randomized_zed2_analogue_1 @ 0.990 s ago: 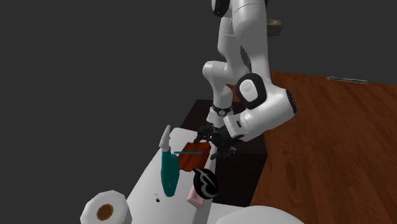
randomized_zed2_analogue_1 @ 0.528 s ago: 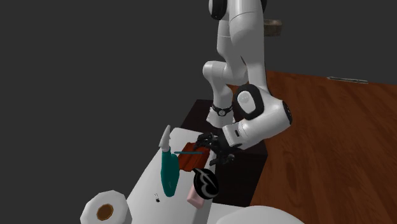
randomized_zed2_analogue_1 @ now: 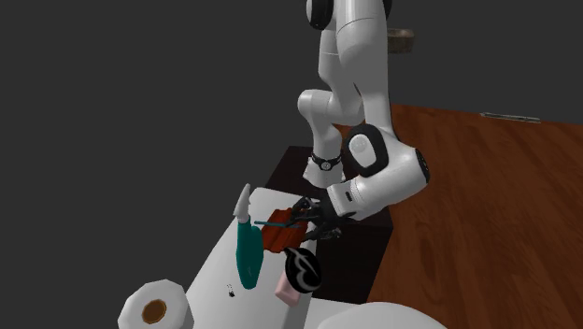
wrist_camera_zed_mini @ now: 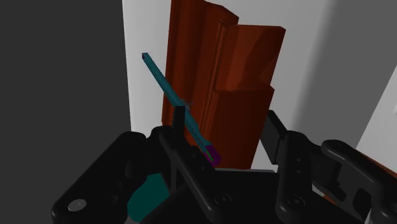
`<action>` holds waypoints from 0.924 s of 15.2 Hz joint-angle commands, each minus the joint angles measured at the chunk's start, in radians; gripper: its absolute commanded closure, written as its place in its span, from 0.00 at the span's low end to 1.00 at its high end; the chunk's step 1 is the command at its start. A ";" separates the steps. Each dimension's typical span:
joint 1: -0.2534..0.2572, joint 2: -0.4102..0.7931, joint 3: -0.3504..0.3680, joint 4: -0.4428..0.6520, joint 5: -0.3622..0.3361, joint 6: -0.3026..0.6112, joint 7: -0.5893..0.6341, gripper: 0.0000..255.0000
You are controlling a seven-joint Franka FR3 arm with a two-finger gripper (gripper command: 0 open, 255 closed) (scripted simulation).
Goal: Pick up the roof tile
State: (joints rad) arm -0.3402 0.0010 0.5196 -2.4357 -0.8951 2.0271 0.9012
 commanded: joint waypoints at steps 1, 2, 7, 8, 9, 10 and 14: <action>-0.001 0.002 -0.001 -0.002 0.001 0.001 0.000 1.00; -0.001 -0.003 -0.001 -0.006 0.003 0.002 -0.002 1.00; 0.001 -0.066 -0.001 0.000 0.054 -0.020 -0.069 1.00; 0.002 -0.078 -0.002 0.002 0.063 -0.025 -0.083 1.00; 0.003 -0.090 -0.002 0.004 0.073 -0.031 -0.096 1.00; 0.004 -0.101 -0.003 0.007 0.082 -0.036 -0.109 1.00; 0.008 -0.144 -0.007 0.019 0.116 -0.060 -0.159 1.00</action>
State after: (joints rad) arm -0.3331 -0.1306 0.5138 -2.4194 -0.7885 1.9732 0.7560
